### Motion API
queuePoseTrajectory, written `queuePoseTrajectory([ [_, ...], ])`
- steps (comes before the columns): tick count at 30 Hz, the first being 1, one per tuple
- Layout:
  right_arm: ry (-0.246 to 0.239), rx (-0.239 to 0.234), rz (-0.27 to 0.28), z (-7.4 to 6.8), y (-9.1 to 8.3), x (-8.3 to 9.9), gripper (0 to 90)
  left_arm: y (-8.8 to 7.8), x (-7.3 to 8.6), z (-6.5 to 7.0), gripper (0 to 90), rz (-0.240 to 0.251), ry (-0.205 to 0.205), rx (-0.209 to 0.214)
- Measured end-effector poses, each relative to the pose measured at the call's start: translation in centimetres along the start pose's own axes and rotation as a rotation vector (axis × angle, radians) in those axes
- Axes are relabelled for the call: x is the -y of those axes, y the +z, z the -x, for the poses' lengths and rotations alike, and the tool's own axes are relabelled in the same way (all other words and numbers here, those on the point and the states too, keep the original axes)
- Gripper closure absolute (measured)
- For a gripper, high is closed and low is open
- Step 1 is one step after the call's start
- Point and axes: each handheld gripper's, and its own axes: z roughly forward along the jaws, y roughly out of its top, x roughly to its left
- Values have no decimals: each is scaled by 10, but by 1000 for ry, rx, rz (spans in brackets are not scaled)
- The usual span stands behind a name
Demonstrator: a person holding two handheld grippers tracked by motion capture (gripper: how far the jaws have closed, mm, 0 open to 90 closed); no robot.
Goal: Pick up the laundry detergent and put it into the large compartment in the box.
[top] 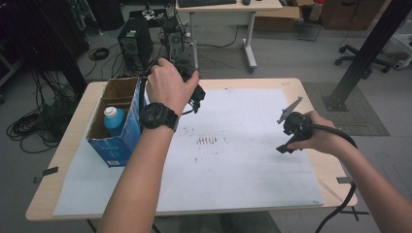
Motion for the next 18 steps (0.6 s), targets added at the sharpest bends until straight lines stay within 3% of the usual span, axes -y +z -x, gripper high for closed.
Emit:
queuePoseTrajectory([
  [18, -4, 1, -1, -2, -3, 0, 219, 16, 1, 2, 187, -19, 3, 7],
])
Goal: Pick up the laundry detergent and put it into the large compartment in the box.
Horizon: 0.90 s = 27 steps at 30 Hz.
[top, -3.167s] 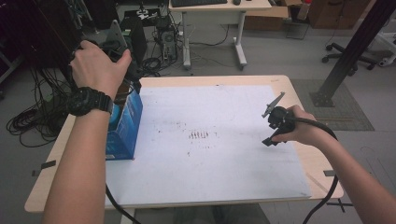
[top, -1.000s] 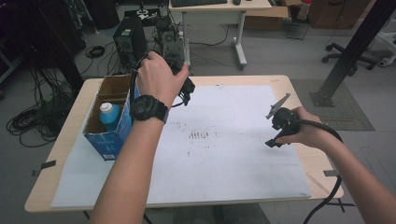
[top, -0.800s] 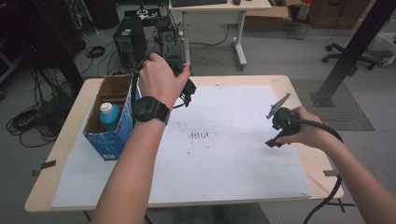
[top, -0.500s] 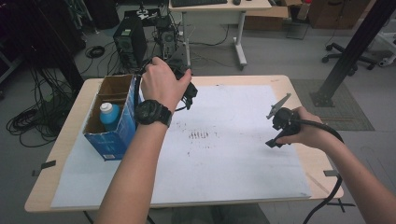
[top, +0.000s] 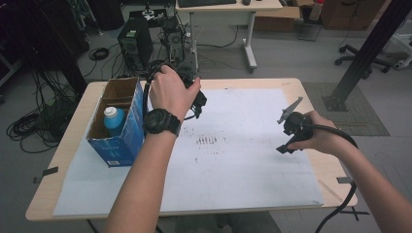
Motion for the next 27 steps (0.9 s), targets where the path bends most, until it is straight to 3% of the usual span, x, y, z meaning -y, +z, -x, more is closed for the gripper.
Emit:
queuePoseTrajectory([
  [27, 8, 6, 6, -3, -7, 9, 218, 4, 6, 2, 187, -1, -8, 11],
])
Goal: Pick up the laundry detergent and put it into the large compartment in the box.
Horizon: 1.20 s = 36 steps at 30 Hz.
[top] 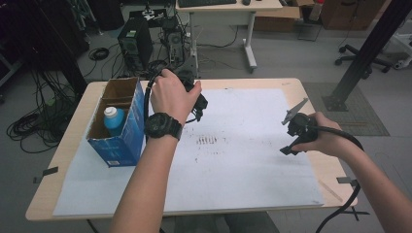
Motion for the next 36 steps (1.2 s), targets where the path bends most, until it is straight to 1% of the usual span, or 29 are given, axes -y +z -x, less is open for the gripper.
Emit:
queuePoseTrajectory([
  [8, -11, -5, 1, -2, 2, -2, 217, -2, 2, -3, 187, 5, -13, 4],
  [16, -5, 3, 12, -2, -4, -1, 217, -3, 2, -2, 187, 2, -10, 7],
  [18, -7, 3, 13, -2, -4, -1, 218, -3, 3, -2, 186, 3, -14, 6],
  [19, -10, 4, 11, -2, -4, -1, 217, -3, 3, -2, 187, 3, -8, 5],
  [23, -6, 2, 8, -3, -4, -1, 217, -4, 3, -1, 187, 5, -9, 9],
  [29, -13, 3, 18, -3, -5, -2, 217, -5, 4, -1, 186, 6, -10, 8],
  [36, -11, 2, 11, -4, -5, -2, 217, -6, 5, -2, 186, 10, -12, 8],
])
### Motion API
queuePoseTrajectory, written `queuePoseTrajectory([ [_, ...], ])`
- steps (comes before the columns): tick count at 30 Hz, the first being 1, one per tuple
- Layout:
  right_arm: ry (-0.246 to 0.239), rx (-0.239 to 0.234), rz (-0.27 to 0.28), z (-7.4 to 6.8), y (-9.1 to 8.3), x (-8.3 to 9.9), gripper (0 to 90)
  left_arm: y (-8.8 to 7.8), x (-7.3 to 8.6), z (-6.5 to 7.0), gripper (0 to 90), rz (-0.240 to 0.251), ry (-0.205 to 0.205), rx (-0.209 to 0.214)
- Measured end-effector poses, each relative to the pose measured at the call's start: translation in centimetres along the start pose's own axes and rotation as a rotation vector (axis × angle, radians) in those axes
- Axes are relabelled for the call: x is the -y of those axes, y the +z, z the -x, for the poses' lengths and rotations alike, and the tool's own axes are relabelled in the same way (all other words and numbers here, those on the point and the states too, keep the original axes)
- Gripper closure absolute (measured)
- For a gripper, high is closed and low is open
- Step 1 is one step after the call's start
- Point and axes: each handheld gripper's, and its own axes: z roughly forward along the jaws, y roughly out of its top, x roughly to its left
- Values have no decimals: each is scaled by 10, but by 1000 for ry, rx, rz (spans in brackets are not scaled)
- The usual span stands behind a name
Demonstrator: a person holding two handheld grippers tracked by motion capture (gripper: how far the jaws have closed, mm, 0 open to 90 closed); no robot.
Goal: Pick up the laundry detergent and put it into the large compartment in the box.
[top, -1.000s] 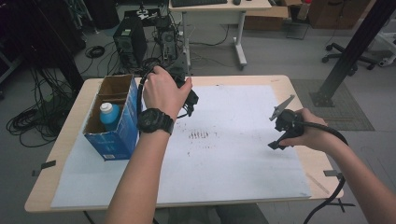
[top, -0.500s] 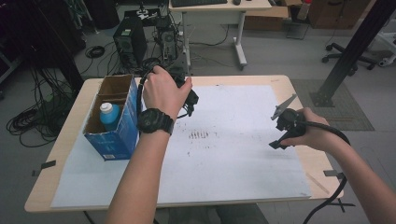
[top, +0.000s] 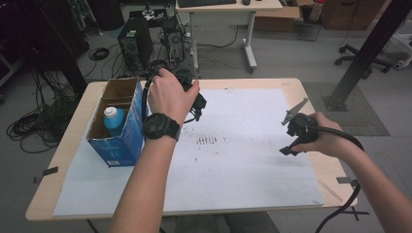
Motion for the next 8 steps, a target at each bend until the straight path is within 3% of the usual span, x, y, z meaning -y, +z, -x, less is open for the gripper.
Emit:
queuePoseTrajectory([
  [8, 0, 3, 5, -1, -2, 0, 217, -1, 1, 1, 186, 0, 4, 3],
])
